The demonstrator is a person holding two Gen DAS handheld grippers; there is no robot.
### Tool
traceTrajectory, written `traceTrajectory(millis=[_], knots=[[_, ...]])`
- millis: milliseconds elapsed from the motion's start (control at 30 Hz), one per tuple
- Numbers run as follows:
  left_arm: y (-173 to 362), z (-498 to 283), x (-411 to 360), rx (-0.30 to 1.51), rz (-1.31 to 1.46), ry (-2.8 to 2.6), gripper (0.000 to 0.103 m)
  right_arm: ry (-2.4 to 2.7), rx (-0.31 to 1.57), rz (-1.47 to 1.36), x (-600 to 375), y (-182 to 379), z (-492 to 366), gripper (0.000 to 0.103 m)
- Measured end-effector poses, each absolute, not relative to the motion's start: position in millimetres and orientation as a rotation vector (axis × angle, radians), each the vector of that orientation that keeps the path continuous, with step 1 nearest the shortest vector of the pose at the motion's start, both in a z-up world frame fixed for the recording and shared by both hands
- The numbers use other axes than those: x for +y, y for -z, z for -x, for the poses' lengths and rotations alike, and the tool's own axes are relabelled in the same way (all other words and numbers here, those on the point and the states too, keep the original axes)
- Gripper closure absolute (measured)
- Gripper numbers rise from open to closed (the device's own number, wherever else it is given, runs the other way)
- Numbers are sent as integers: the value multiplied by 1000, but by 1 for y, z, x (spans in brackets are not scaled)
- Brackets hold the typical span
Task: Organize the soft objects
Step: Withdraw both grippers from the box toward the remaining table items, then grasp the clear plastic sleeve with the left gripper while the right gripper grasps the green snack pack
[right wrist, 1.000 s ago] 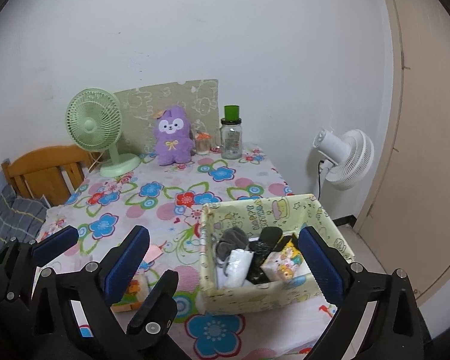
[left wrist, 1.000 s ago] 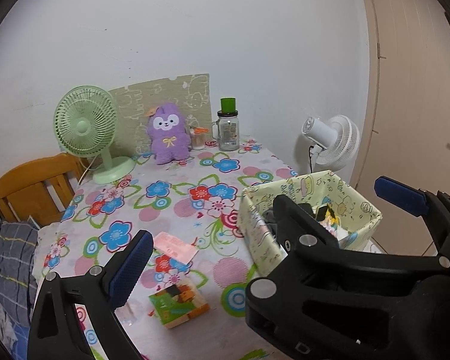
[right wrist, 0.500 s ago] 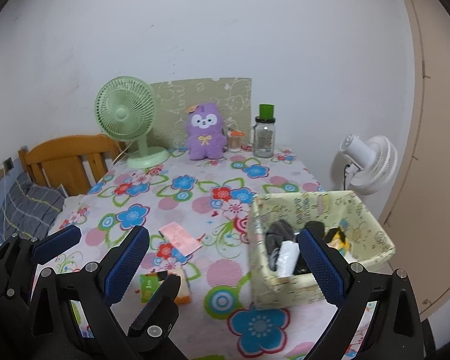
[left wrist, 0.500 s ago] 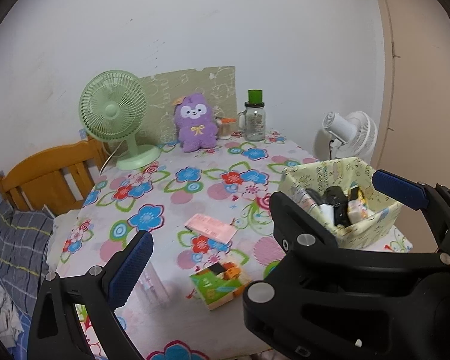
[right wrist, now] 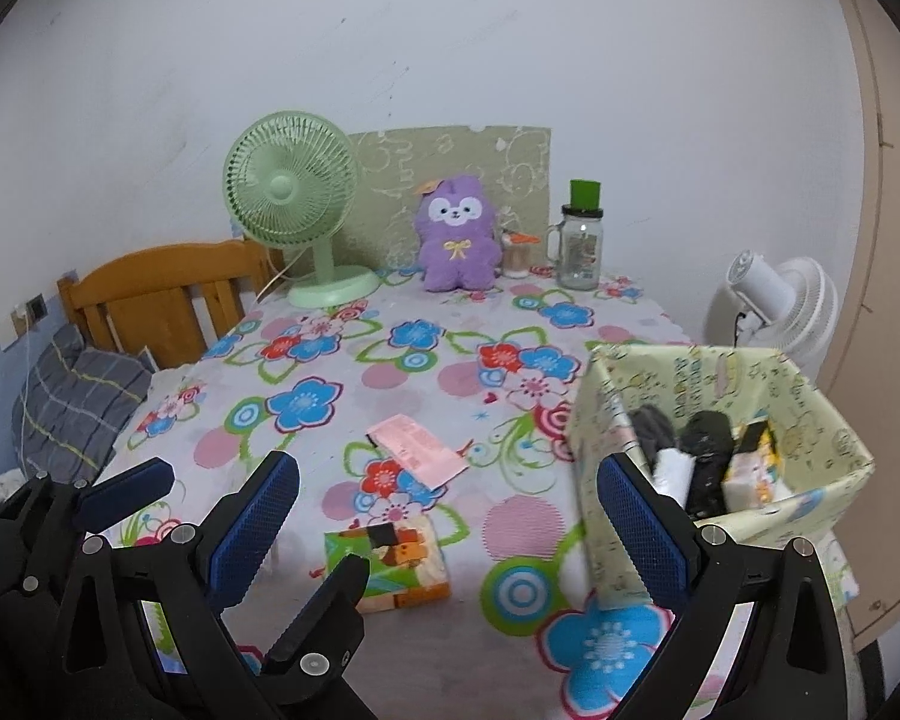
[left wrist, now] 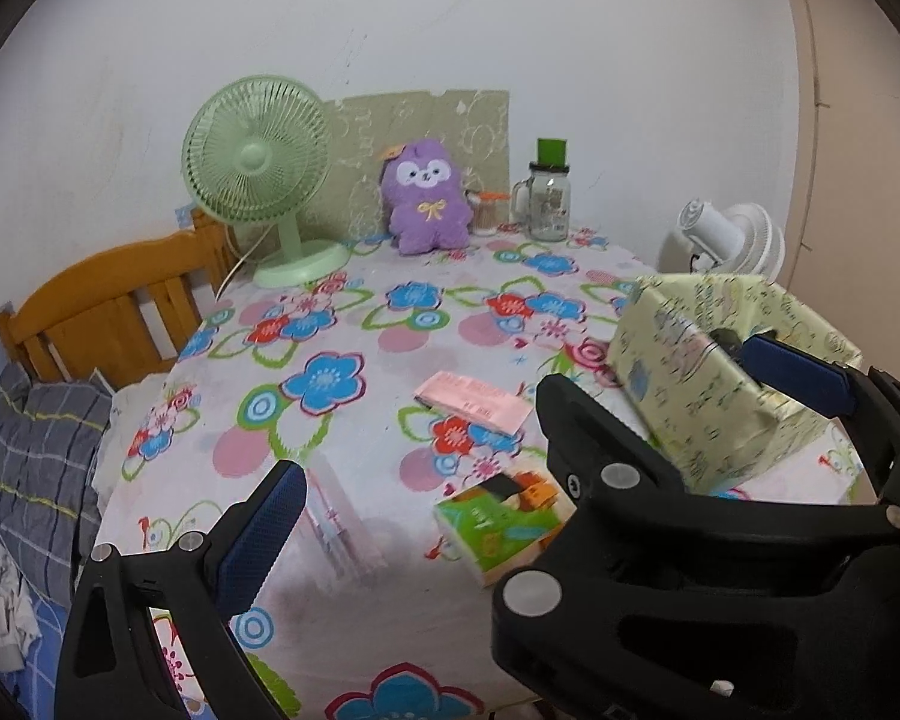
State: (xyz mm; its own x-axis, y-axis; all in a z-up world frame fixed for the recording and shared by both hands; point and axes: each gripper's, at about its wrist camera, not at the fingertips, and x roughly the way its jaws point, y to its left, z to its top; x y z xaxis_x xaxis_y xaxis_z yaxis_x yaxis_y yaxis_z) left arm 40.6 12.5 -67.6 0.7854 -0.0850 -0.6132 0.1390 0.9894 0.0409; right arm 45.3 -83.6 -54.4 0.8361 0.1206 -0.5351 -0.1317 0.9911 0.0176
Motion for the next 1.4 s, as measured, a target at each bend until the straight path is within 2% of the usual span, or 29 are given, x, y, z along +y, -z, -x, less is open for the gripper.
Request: traceTrajectory(millis=[567,1067,1333,1400], knots=[[127,-63,49,810,-60,47,2,-182,666,77,-52,110,-68,2],[147,-73,53,862,-87,30,2,-187,778,77,-42,140,-87,2],[153,-79,51,886,-89,37,2,-189,876,41,-46,155,-100,16],[153,-80,50,886,-92,38,2,-186,904,29,-47,158,-103,23]])
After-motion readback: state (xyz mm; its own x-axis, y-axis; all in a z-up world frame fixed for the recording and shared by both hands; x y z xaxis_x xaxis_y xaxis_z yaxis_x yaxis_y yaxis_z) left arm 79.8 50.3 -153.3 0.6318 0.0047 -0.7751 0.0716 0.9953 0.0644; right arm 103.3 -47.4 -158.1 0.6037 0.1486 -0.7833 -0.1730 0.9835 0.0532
